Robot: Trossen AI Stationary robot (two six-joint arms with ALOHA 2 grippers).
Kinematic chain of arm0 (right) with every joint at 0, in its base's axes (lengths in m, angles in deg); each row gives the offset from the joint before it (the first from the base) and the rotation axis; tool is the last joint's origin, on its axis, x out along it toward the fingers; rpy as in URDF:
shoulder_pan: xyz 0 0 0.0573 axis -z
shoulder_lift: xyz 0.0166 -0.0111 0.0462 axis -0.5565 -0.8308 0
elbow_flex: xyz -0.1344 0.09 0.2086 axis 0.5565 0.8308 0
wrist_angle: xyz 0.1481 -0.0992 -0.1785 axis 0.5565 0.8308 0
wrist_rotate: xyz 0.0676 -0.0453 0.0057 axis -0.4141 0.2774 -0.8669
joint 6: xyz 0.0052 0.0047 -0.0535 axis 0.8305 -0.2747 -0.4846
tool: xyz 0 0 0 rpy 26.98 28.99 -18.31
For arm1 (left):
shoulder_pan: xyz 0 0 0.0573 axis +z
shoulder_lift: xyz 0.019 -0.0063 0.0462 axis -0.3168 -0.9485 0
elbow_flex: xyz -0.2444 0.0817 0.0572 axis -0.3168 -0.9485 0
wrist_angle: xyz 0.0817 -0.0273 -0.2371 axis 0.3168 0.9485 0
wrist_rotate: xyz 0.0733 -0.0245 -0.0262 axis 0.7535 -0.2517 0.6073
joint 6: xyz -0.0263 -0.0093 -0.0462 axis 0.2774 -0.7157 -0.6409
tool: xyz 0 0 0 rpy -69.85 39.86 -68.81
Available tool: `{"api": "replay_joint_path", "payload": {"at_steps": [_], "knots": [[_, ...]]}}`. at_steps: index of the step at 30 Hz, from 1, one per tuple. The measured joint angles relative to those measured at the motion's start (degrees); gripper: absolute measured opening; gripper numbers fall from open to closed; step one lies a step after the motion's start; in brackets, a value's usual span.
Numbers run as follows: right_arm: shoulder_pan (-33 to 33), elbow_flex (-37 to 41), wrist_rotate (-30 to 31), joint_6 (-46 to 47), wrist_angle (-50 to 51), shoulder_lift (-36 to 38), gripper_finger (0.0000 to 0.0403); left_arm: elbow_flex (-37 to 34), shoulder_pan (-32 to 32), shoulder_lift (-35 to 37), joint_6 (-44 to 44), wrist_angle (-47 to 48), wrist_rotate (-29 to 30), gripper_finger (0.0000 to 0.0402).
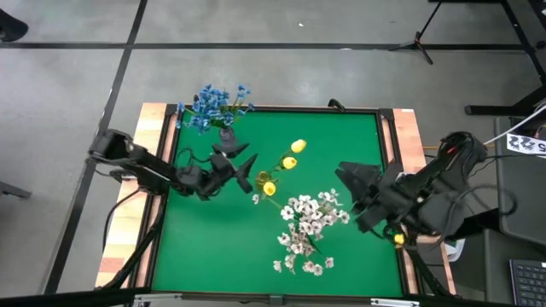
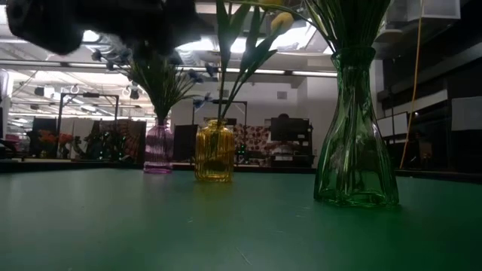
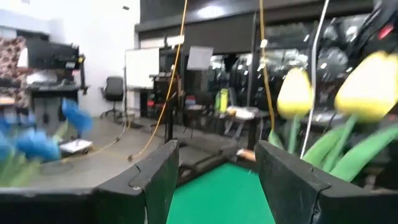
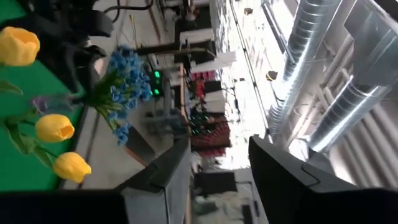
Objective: Sort flowers into vase by color
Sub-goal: Return to Home Position
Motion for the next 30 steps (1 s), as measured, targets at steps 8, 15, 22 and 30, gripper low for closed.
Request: {"api": "replay_joint_path", "payload": {"at_steps": [8,15,22,30], "knots": [[0.0,0.0,-11.78,21.45,17.47,8.74,0.0161,0.0,-5.61,17.0,3.22,6.7,0.04,0.0209],[0.0,-0.02,-15.59,36.73,29.32,14.95,0.0161,0.02,-11.75,34.49,0.4,22.18,-0.02,0.021],[0.0,-0.02,-18.14,38.97,39.46,17.55,0.0161,0.02,-17.89,48.52,-7.55,29.88,-0.2,0.021],[0.05,-0.02,-21.67,50.17,59.3,20.57,0.0161,0.02,-20.92,56.93,-8.76,30.12,-0.15,0.021]]}}
